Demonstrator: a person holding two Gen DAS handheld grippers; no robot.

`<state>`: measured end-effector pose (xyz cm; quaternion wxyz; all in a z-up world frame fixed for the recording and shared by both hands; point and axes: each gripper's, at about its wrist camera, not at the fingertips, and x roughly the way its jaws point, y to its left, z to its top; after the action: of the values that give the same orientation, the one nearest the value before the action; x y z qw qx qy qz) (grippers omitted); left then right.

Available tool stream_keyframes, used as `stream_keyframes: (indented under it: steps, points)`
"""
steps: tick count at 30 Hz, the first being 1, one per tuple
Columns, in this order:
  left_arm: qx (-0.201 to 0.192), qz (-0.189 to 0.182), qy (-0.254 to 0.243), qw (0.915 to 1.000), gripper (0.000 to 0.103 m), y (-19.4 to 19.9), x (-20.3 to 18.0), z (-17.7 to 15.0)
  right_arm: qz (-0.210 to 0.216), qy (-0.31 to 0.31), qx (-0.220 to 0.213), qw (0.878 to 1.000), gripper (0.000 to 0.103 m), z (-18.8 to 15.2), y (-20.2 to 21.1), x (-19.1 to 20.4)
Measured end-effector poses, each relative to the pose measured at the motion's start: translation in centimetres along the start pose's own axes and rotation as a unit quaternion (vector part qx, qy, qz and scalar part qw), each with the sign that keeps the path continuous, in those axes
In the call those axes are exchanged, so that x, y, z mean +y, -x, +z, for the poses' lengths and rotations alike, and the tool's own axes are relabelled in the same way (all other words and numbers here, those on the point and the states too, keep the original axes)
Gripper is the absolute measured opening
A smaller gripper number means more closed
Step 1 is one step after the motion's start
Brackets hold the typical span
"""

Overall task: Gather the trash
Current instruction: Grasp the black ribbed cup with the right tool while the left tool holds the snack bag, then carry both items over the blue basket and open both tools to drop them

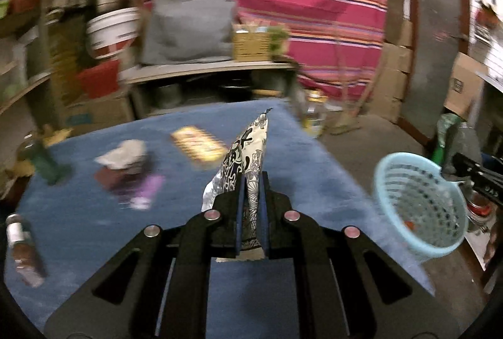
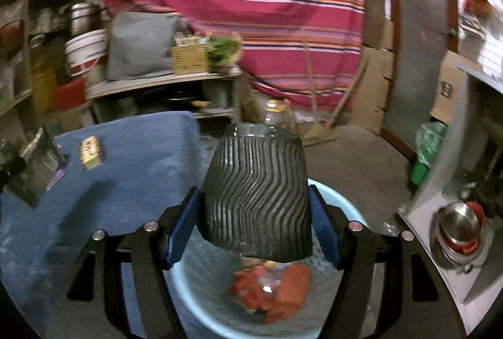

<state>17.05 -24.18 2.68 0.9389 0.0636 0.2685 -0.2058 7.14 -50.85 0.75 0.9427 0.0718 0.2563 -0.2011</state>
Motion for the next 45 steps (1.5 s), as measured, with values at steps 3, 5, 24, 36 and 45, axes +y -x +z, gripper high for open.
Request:
stream_keyframes:
  steps: [3, 5, 24, 36, 45]
  points:
    - [0.001, -0.043, -0.007, 0.999, 0.008, -1.7, -5.3, -0.3, -0.019, -0.01, 0.003, 1.0, 0.067, -0.6, -0.2, -2.6]
    - [0.008, -0.066, -0.014, 0.9977, 0.008, -2.9, -8.1, -0.6, -0.018, -0.018, 0.003, 1.0, 0.067, -0.7, -0.5, -3.9]
    - [0.033, -0.138, -0.056, 0.9882, 0.009, -5.8, -20.1, -0.7, -0.022, -0.071, 0.009, 0.997, 0.067, -2.8, -1.1, -10.1]
    - [0.059, -0.136, -0.048, 0.9878, 0.039, -7.7, -19.5, -1.5, -0.018, -0.081, 0.012, 0.996, 0.067, -3.1, -1.1, -10.4]
    - [0.027, -0.078, -0.039, 0.9959, 0.082, -6.7, -16.3, -1.8, -0.015, -0.065, 0.015, 0.998, 0.067, -2.9, -1.9, -9.2]
